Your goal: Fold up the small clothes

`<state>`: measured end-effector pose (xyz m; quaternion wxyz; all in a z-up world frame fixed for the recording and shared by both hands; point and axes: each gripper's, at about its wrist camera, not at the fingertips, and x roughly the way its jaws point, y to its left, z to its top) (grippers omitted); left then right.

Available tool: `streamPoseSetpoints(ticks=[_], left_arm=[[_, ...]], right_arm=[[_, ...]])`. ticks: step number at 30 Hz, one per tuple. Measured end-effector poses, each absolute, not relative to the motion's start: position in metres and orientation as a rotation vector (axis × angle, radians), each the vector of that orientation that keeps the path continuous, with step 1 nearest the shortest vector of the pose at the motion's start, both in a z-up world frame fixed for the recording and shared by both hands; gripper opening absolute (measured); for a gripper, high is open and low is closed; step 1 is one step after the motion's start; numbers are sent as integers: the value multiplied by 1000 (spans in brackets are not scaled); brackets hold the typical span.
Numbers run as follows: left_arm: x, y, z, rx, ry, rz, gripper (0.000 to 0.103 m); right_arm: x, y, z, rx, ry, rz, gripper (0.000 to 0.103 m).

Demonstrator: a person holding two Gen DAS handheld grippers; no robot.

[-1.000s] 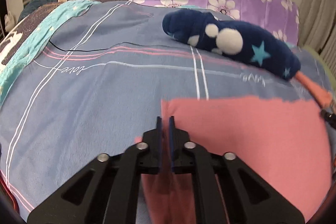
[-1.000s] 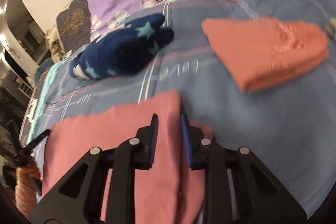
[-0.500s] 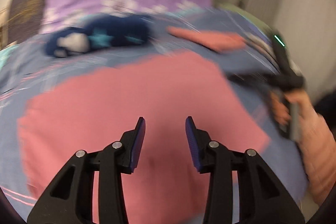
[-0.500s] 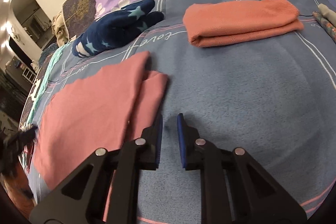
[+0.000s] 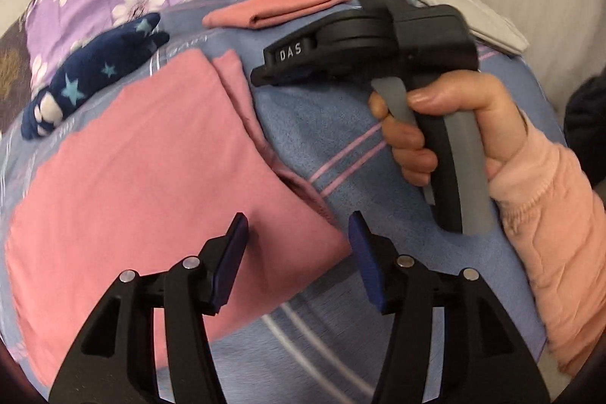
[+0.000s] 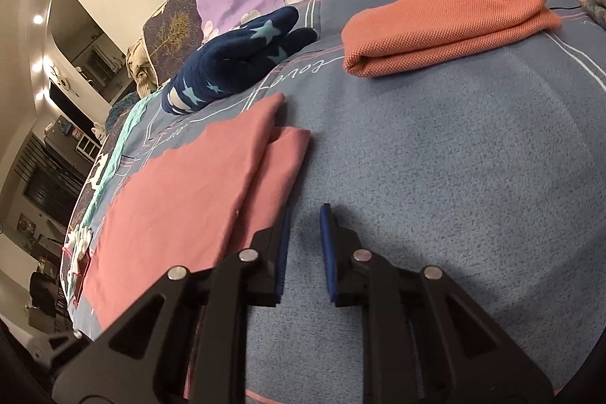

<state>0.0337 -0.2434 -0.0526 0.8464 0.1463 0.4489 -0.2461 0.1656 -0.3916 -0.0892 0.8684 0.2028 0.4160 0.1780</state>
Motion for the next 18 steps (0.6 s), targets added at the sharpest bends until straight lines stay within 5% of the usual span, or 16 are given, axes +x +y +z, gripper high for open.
streamPoseSetpoints(ticks=[2,6,8,12,15,16,18], left_arm=[[42,-245,-55,262,974,-500,50],[51,-249,-60,240,1022,-444,23],[56,-247,-63,230,1047,-425,21],[57,-248,-66,255,1056,-412,15],[53,-249,-67,264,1052,-455,8],[51,-248,-68,266,1040,-483,8],[48,-246,-69,272,1028,-506,7]], right_arm=[[168,-392,-87,434,896,363,16],[178,-381,-68,342,939,312,22],[183,-373,-62,293,949,325,33],[203,-361,-72,252,1004,295,33],[212,-358,-75,264,979,299,20],[215,-358,-76,294,976,322,5],[216,-364,-71,406,918,383,3]])
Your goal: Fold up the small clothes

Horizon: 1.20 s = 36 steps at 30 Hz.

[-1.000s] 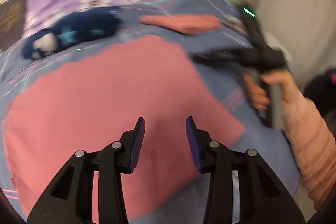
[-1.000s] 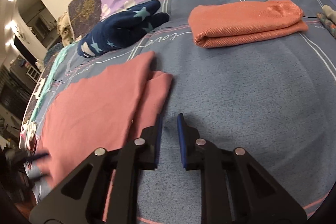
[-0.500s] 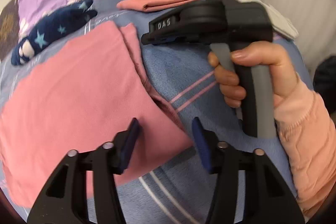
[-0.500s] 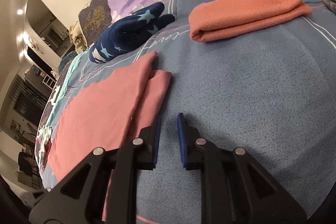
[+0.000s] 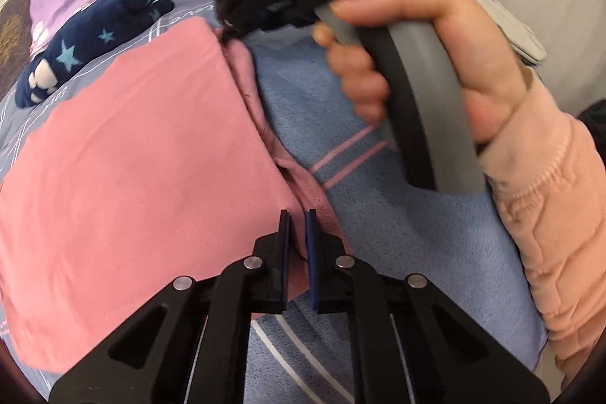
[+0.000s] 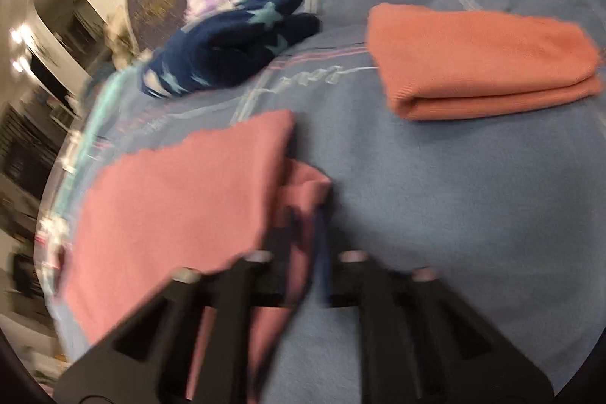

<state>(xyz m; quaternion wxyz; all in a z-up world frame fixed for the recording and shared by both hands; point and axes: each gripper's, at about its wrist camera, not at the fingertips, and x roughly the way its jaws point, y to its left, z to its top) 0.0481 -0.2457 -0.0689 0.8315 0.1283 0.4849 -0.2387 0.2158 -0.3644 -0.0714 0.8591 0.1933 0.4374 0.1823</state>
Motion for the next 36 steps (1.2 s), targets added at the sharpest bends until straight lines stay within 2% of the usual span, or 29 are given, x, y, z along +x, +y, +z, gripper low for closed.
streamPoseSetpoints(ticks=[3,5,10,12,14,19,20,22,24,31,36], left_arm=[[44,-242,-68,247,1023,-574,4],[39,-247,-70,254,1025,-642,1],[30,-252,-75,306,974,-654,1],[29,-248,-74,275,984,-666,1],[29,-241,-74,243,996,-685,2],[26,-229,-71,171,1001,-724,11],[25,-228,-69,164,997,-725,13],[22,-219,-64,155,980,-710,20],[18,-203,-57,149,944,-664,35],[5,-103,-37,19,853,-441,40],[-13,11,-24,-143,772,-216,42]], right_arm=[[212,-371,-59,458,818,424,3],[218,-370,-67,426,834,397,3],[229,-368,-93,403,886,367,3],[221,-373,-83,392,848,341,11],[211,-377,-76,363,821,315,13],[183,-359,-55,359,801,541,13],[178,-347,-54,302,808,558,17],[177,-329,-65,178,856,483,27],[181,-316,-86,61,893,408,28],[175,-310,-85,0,852,358,32],[169,-299,-79,-72,852,273,37]])
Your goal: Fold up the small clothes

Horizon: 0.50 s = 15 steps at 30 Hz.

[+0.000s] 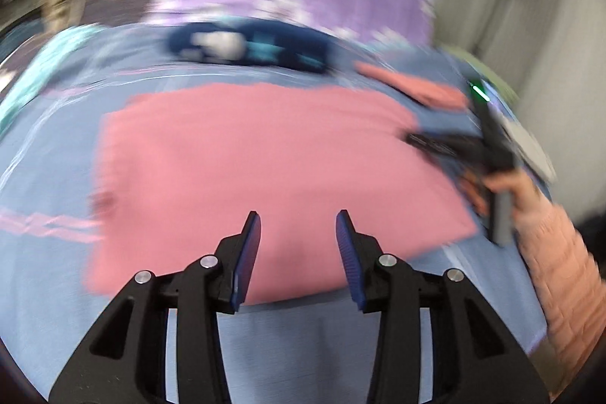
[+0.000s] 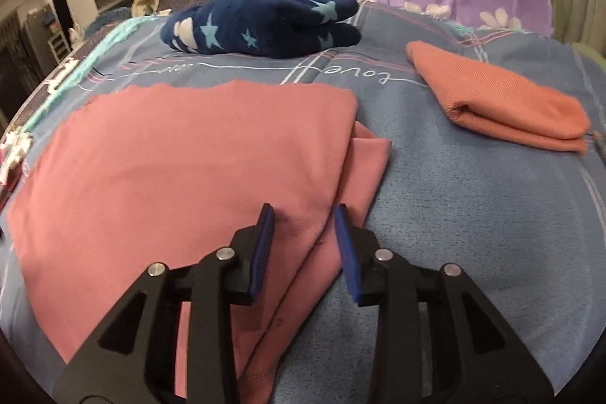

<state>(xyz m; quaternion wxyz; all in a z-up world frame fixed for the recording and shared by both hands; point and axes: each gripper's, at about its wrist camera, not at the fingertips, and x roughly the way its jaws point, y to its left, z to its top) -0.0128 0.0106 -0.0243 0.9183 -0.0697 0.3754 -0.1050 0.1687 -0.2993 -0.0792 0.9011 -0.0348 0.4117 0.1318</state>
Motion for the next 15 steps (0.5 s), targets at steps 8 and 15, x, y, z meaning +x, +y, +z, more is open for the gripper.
streamPoseSetpoints(ticks=[8,15], left_arm=[[-35,149,-48,-257,783,88,42],[-17,179,-74,-312,853,-84,42]], right_arm=[[150,-234,-38,-227,816,222,47],[144,-107,-17,-349,822,385,48]])
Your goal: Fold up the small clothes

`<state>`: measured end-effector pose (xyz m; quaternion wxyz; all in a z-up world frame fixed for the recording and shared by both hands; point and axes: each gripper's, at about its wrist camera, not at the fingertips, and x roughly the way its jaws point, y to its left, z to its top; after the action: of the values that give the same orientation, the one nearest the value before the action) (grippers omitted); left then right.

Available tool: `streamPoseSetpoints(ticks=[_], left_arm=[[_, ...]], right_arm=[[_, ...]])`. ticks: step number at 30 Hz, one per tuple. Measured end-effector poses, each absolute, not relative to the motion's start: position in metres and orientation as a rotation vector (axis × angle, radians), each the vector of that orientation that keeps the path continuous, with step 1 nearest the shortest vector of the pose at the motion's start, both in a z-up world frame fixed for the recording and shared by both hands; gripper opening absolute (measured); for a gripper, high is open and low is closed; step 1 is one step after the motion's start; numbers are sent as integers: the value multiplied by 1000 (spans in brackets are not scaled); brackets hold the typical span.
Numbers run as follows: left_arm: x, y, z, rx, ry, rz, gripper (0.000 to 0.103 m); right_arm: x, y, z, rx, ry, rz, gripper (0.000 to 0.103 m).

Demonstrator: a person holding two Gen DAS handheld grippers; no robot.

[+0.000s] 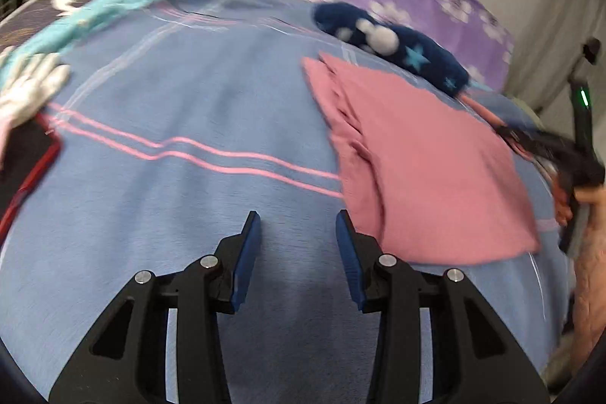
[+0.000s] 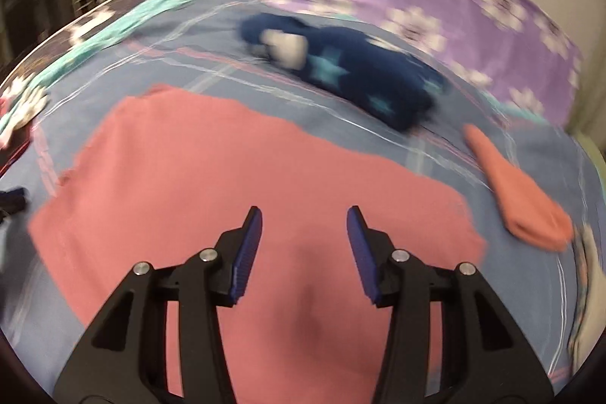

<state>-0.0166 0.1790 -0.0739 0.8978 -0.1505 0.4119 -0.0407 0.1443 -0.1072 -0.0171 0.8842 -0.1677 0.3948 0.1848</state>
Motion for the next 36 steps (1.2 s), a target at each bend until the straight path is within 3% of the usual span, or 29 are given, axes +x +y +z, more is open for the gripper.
streamPoseSetpoints(ticks=[7,8,9,20,22,23,24,25,27,28,29,36], left_arm=[[7,153,-82,-195,877,-271,42],[8,152,-82,-197,877,-289,47],[9,151,-82,-206,877,-313,51],[12,160,-91,-416,920,-472,51],[15,161,-92,-437,927,-490,48],[15,160,-93,-446,931,-500,40],[16,160,-94,-460,939,-521,27],[16,159,-95,-470,945,-536,21],[14,158,-94,-454,939,-528,1],[12,158,-93,-432,931,-512,1],[8,160,-89,-403,909,-488,1],[-17,159,-93,-267,906,-465,1]], right_arm=[[140,-4,-22,-469,849,491,56],[141,6,-23,-475,856,498,56],[143,15,-25,-479,866,505,56],[187,100,-42,-422,970,551,58],[191,116,-48,-444,976,540,58],[194,126,-53,-461,982,524,58],[196,132,-56,-469,988,513,58],[198,136,-59,-474,995,503,57],[202,145,-68,-496,1004,471,48],[204,149,-72,-521,997,431,18],[207,150,-74,-525,991,400,5],[225,137,-64,-288,1026,513,1]])
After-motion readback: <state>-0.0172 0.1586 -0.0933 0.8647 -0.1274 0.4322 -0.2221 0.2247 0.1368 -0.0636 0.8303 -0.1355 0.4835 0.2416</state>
